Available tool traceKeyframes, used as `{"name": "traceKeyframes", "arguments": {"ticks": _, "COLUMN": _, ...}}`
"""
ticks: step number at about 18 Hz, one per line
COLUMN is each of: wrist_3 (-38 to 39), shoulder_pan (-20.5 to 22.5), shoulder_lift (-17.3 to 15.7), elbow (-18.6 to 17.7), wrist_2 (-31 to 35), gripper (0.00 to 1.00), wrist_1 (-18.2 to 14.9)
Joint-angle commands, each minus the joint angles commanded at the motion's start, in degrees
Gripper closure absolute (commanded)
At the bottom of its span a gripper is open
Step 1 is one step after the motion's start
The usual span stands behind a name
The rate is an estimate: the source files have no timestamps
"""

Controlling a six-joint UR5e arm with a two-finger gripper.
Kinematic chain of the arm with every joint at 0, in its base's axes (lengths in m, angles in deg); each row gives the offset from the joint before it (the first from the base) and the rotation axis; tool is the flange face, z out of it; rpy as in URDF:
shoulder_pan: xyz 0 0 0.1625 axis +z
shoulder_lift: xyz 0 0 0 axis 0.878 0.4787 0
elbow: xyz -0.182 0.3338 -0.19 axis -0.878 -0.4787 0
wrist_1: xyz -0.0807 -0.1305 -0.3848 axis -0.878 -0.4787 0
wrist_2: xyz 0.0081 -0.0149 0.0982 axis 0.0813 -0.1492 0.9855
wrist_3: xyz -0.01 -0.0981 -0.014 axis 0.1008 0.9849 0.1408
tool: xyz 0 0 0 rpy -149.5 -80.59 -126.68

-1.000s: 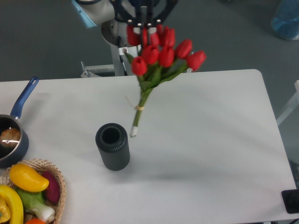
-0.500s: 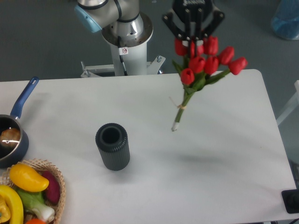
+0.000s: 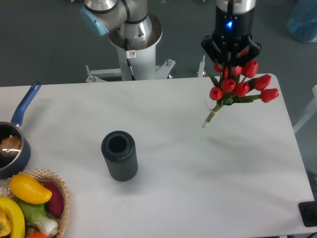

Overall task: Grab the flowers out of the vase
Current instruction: 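Carry the held tulips away from the vase over the table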

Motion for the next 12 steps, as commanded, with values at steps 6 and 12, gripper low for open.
{"name": "traceKeyframes", "arguments": {"ticks": 6, "wrist_3": -1.85, "shoulder_pan": -1.24, "shoulder_lift": 0.62, "elbow": 0.53, "wrist_2": 1.94, "gripper": 1.0, "wrist_1": -1.06}}
{"name": "traceKeyframes", "arguments": {"ticks": 12, "wrist_3": -1.85, "shoulder_pan": -1.24, "shoulder_lift": 0.44, "elbow": 0.88, "wrist_2": 2.12, "gripper": 1.0, "wrist_1": -1.32}}
